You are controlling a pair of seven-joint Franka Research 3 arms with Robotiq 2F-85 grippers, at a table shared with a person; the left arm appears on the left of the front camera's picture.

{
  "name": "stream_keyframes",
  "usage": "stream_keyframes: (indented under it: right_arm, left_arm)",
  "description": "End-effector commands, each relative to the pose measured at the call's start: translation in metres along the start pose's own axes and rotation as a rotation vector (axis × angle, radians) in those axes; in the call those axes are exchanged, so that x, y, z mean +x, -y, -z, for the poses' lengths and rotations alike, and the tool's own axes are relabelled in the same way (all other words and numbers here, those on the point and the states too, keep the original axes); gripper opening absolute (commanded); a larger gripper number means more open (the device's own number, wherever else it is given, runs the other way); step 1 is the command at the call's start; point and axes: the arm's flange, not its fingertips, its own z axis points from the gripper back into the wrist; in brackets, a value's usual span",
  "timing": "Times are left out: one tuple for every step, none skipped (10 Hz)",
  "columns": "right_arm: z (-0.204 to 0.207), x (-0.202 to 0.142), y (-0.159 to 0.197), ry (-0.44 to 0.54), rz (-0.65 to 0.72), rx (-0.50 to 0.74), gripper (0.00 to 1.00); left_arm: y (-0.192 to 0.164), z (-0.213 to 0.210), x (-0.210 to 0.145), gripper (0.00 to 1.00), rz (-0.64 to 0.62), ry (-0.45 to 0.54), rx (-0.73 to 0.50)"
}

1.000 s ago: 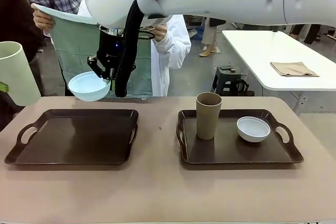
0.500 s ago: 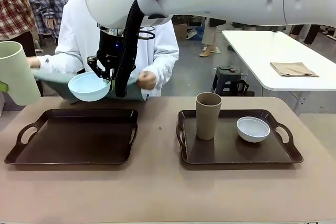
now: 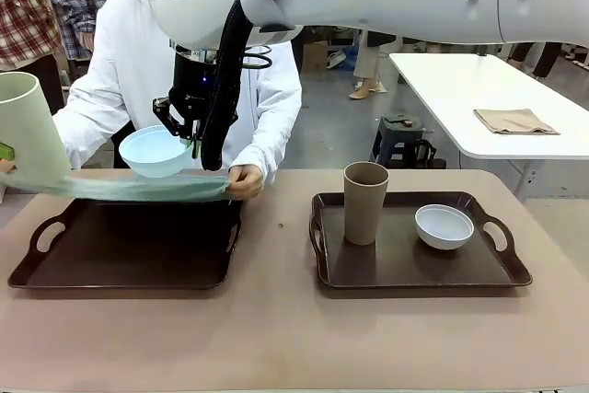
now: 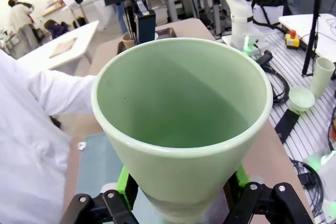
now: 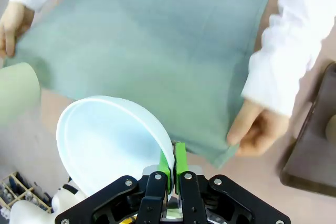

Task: Set up a tray with a mat and arrange the tableware.
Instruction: Place the Picnic Bowl and Reusable plastic cup back onto the Handle tray in front of the human's position.

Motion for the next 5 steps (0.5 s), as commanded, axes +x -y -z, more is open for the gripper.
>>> stream_keyframes:
  right_arm:
    - [-0.0005,0.0,0.0002,0.006,-0.001,-0.004,0.0]
    - [-0.0005,0.0,0.0002,0.006,-0.001,-0.004,0.0]
    - [-0.0005,0.0,0.0002,0.006,-0.001,-0.004,0.0]
    - [-0.0005,0.0,0.0002,0.006,-0.001,-0.004,0.0]
    - [-0.0005,0.0,0.0002,0.006,-0.001,-0.004,0.0]
  left_arm:
    - [-0.0014,-0.0019,0.0024,0.27,0.013,-0.005,0.0]
    - [-0.0014,-0.0019,0.0024,0.27,0.013,-0.005,0.0]
    - [-0.0014,-0.0019,0.0024,0.27,0.013,-0.005,0.0]
    - [-0.0014,-0.0019,0.0024,0.27,0.013,-0.005,0.0]
    - [-0.0014,-0.0019,0.0024,0.27,0.013,-0.005,0.0]
